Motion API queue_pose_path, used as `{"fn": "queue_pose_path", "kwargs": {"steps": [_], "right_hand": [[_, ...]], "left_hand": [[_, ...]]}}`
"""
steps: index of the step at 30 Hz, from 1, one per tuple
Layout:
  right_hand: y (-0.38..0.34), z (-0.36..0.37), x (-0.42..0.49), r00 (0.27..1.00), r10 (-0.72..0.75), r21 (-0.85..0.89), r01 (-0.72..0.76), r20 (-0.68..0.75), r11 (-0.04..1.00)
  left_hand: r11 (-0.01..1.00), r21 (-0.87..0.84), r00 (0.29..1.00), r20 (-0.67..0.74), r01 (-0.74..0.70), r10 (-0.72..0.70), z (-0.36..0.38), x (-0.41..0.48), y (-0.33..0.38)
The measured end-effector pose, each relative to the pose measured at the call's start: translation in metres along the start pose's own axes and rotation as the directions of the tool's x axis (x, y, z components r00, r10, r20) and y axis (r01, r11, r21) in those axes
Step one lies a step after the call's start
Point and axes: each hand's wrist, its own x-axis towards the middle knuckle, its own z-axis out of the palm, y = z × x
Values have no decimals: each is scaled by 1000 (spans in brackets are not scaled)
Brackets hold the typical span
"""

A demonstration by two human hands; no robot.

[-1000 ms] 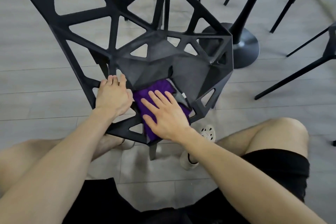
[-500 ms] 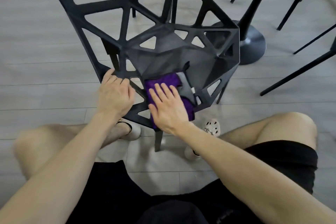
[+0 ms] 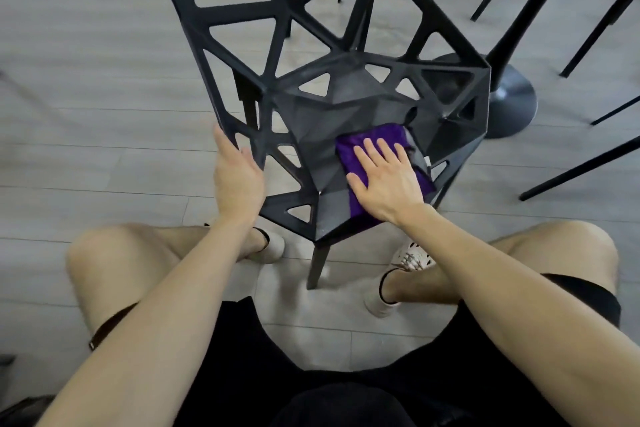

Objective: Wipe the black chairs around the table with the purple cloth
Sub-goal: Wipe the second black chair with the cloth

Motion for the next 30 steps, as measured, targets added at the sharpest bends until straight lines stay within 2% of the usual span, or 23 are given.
{"fn": "queue_pose_path", "kwargs": {"steps": [3,5,8,10,13,16,20,27,30], "right_hand": [[-22,0,-3,1000,3,67,-2,-14,998],[-41,0,-8,994,-111,90,109,21,990],[-65,-5,-16,938,-310,134,291,157,947],[-66,-8,-13,919,-343,127,323,196,938],[-72,2,-20,944,-276,1,281,178,960],[-85,13,-28,961,-237,21,236,141,971],[-88,16,-6,971,-220,69,214,98,974],[-135,24,168,984,-179,213,175,3,961],[-146,28,205,982,-170,230,183,-76,956]], "left_hand": [[995,-55,990,125,78,-71,-9,3,-4],[996,-37,982,177,80,-72,-23,5,-9],[997,49,974,213,64,-73,-45,11,-29],[997,65,970,237,41,-56,-54,19,-42],[997,70,979,197,34,-47,-54,45,-39],[994,-32,977,190,107,-99,-51,79,-7],[993,-58,986,142,101,-92,-45,95,7],[998,61,999,51,3,-6,-27,102,-22],[996,86,1000,15,-16,15,-26,100,-23]]}}
